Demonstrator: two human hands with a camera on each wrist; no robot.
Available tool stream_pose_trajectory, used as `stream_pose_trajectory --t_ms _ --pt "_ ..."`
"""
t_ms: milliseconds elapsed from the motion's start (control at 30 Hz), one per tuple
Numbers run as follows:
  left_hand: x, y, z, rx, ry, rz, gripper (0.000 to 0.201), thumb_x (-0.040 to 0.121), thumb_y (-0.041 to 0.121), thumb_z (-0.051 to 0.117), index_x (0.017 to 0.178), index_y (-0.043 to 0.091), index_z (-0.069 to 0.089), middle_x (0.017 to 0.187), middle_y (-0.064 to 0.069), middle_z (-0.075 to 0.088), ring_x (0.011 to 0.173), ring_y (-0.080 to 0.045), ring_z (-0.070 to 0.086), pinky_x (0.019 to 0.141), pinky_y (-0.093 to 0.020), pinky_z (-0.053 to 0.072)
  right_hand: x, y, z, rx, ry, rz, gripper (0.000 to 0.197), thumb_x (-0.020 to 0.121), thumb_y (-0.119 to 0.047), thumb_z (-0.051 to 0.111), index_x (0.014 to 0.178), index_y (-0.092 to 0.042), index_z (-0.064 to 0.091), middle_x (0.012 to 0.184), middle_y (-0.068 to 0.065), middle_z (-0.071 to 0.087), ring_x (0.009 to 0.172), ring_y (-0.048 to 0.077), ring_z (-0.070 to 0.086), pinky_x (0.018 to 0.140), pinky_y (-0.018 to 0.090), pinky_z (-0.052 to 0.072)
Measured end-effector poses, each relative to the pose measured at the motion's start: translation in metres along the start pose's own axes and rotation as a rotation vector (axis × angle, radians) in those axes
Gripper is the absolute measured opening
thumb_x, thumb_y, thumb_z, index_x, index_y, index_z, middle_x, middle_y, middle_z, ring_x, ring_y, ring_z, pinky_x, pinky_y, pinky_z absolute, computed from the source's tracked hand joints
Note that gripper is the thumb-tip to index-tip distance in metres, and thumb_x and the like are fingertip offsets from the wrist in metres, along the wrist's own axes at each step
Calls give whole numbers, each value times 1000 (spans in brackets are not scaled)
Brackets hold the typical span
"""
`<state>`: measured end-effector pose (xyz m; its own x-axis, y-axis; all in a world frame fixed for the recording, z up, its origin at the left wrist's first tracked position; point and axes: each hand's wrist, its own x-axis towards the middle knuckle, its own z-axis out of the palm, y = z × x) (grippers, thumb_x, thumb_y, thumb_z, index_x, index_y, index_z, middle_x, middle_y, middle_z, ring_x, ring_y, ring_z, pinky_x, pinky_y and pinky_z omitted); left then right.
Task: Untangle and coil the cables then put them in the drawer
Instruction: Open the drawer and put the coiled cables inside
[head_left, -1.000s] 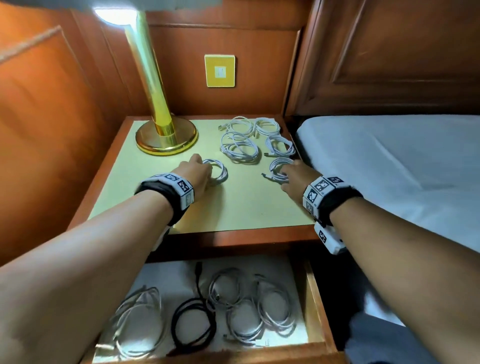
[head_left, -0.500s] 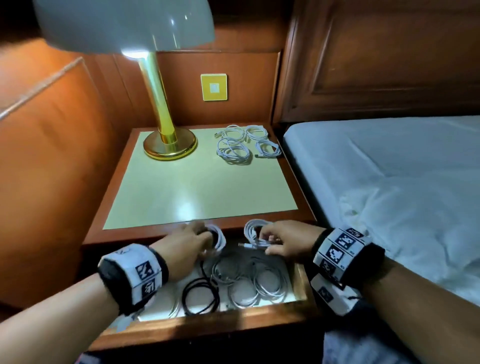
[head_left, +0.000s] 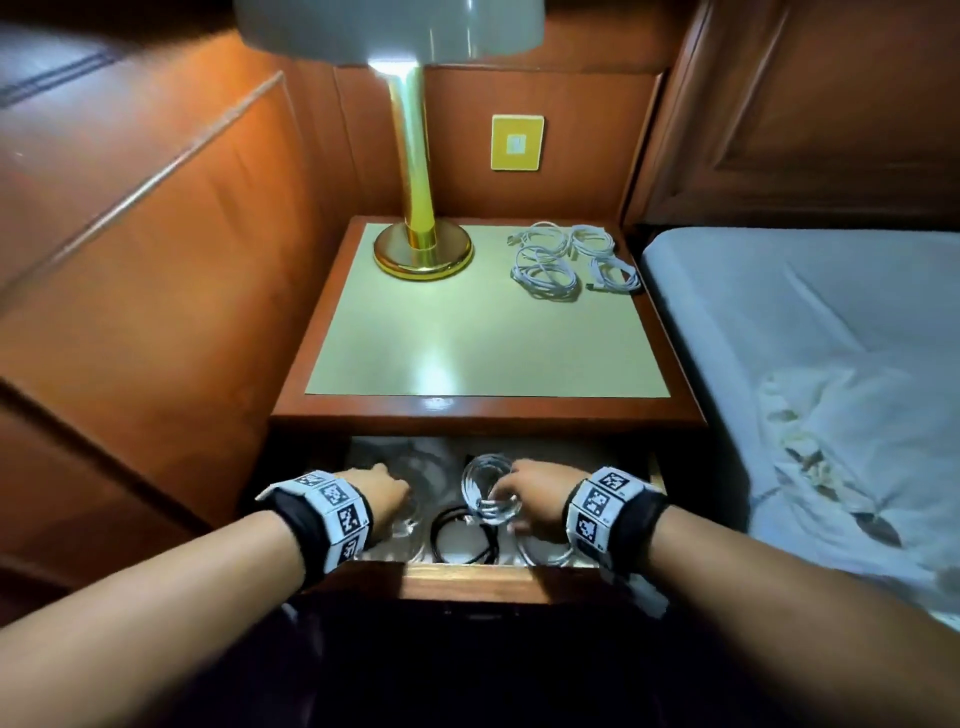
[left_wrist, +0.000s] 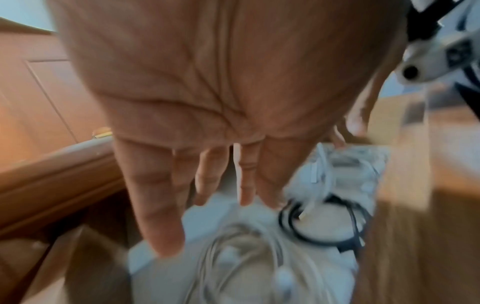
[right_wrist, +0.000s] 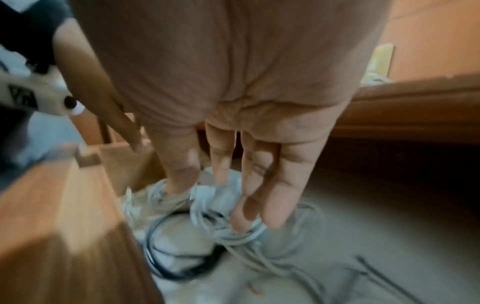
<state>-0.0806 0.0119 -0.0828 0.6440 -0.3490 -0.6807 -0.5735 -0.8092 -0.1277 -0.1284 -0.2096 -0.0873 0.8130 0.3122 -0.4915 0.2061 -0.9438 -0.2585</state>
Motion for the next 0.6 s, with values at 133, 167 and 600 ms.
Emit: stream_pose_trajectory --t_ms 133,167,600 --pt "3 2 -19 -64 109 -11 30 88 14 63 116 21 69 116 -5 70 105 -29 68 89 -37 57 8 -7 -2 60 -4 -41 33 92 -28 68 124 -23 67 121 1 67 113 24 63 95 29 48" --pt "3 2 -28 -112 164 -19 28 88 13 62 112 22 69 114 -3 69 103 -27 67 88 -37 56 5 -5 -10 86 41 -52 28 93 -28 67 120 -24 69 117 -1 68 108 20 64 93 28 49" --pt "116 29 -146 -385 446 -30 83 94 36 66 157 26 13 128 -12 61 113 -33 61 91 -41 53 30 151 -107 352 371 719 90 93 -34 67 156 -17 6 143 15 50 118 33 59 90 36 48"
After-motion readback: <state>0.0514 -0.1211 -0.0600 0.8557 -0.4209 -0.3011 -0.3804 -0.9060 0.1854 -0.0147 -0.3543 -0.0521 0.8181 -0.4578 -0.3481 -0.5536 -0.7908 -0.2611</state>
